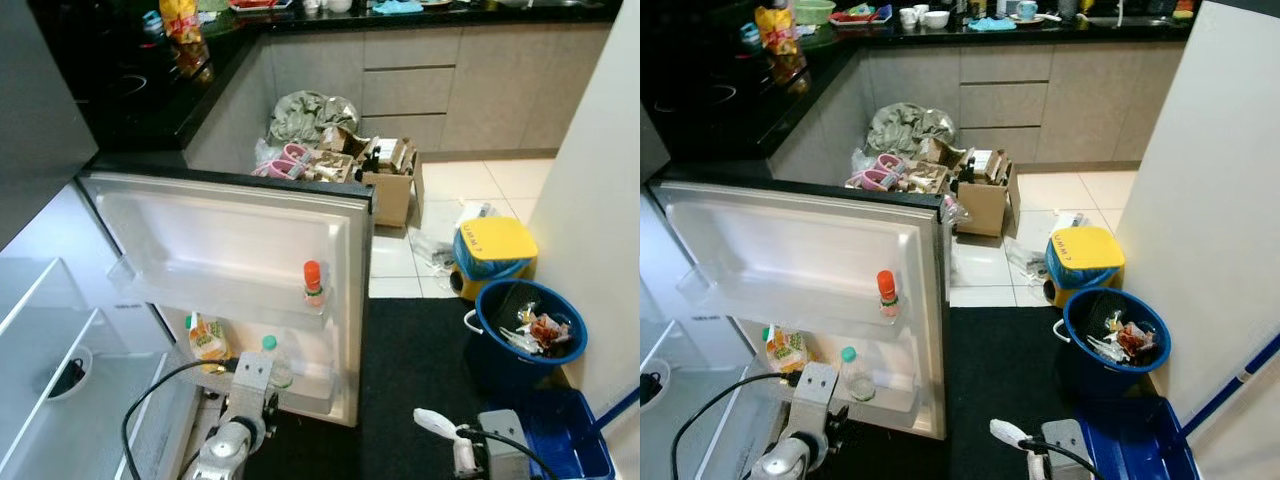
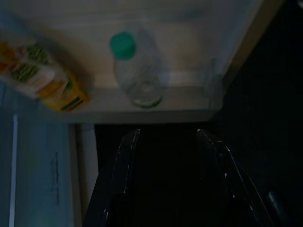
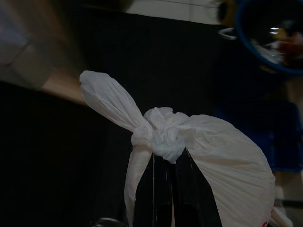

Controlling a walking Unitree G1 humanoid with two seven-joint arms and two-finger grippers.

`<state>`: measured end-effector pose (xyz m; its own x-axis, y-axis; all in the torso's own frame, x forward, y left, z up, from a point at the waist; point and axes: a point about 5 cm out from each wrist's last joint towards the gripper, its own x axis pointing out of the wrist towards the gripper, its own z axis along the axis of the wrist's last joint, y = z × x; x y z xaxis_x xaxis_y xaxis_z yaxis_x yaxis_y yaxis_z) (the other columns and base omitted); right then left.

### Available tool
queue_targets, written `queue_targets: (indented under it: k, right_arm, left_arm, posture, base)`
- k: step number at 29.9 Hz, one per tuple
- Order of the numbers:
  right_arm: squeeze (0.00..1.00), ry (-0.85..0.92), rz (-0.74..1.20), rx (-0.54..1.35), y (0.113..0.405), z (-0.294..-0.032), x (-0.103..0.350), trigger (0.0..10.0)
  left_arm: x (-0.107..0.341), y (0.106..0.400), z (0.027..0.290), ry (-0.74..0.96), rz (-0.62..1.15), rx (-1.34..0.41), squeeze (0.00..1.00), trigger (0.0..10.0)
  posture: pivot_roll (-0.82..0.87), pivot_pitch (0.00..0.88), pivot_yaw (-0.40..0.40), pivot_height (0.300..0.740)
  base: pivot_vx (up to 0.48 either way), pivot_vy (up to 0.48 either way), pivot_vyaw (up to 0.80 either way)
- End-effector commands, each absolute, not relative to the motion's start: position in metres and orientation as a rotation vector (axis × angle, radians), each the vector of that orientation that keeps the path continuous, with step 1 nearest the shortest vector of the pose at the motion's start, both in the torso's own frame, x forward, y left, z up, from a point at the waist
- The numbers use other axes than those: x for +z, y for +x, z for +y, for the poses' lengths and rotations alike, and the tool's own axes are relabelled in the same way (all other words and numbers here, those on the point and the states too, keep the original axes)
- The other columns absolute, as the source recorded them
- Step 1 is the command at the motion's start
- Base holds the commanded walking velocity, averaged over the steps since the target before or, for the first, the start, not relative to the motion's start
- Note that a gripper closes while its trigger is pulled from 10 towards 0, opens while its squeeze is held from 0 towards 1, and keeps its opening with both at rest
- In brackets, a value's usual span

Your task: Restocking fridge

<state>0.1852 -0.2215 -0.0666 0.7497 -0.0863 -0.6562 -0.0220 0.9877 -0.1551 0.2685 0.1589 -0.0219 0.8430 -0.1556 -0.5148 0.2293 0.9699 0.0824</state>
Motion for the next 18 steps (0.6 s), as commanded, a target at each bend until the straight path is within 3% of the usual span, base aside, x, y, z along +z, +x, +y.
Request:
queue_targets:
  k: [1, 11, 18]
  right_arm:
    - [0.00, -0.135, 0.726, -0.063, 0.178, -0.220, -0.070, 10.0]
    - [0.00, -0.118, 0.733, -0.102, 0.169, -0.222, -0.073, 10.0]
    - [0.00, -0.108, 0.734, -0.113, 0.165, -0.221, -0.075, 10.0]
  left_arm:
    - [-0.026, 0.264, 0.164, 0.162, 0.566, -0.211, 0.00, 10.0]
    - [-0.026, 0.265, 0.157, 0.192, 0.570, -0.278, 0.00, 10.0]
    - [-0.027, 0.265, 0.150, 0.200, 0.582, -0.347, 0.00, 10.0]
  posture:
    - [-0.08, 0.030, 0.082, 0.726]
    - [-0.10, 0.032, 0.114, 0.726]
    - [-0.11, 0.032, 0.124, 0.726]
  base:
    - [0.000, 0.480, 0.00]
    - [0.000, 0.449, 0.00]
    - [0.000, -0.069, 0.00]
